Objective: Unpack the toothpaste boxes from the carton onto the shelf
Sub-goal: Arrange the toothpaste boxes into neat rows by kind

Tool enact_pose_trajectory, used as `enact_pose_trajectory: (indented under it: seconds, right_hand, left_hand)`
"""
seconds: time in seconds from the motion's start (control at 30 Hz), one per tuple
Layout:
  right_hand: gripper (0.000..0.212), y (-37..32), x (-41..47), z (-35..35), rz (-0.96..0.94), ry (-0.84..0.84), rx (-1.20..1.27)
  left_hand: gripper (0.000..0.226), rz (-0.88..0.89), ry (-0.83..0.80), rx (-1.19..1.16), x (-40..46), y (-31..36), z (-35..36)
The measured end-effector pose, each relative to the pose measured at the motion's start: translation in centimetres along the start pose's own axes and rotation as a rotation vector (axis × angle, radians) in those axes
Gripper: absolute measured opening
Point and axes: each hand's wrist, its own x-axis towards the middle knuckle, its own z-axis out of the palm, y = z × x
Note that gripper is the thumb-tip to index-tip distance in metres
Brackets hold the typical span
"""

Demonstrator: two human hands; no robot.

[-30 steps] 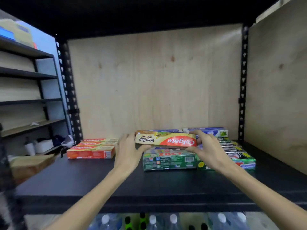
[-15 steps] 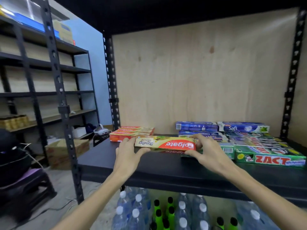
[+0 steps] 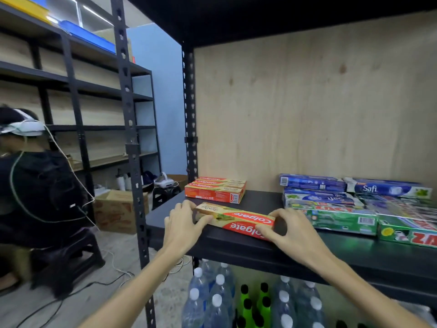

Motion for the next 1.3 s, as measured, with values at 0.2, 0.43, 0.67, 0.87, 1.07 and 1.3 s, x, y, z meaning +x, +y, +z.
enact_pose_trajectory:
  seconds: [0.2, 0.43, 0.67, 0.87, 1.07, 1.3]
  right_hand:
    - [0.051, -2.3, -1.2, 2.2, 0.170, 0.116, 0.178]
    - [0.055, -4.8, -2.2, 2.8, 0.088, 0.034, 0.149]
    - [0.075, -7.0, -2.4, 2.9, 0.074, -0.098, 0.450]
    - [0.042, -7.1, -0.6, 2.3, 0.084, -0.226, 0.500]
    - [0.059, -4.2, 3.4, 3.9, 0.083, -0.129, 0.182]
    - [0.074, -2.4, 7.4, 4.7, 0.153, -0.189, 0.155]
  left_hand:
    - [0.030, 0.054, -0.056, -0.161, -1.7, 1.7, 0.7]
    - [0.073, 0.115, -0.310, -0.376, -3.6, 1.0, 1.3]
    - [0.085, 0.171, -0.361, -0.355, -4.4, 1.9, -0.6]
    - [0.067, 0.194, -0.296, -0.281, -2.9, 1.0, -1.5]
    - [0.057, 0.193, -0.455, -0.209, 0.1, -1.4, -3.5]
    - [0.048, 0.135, -0.388, -0.044, 4.3, -4.0, -4.3]
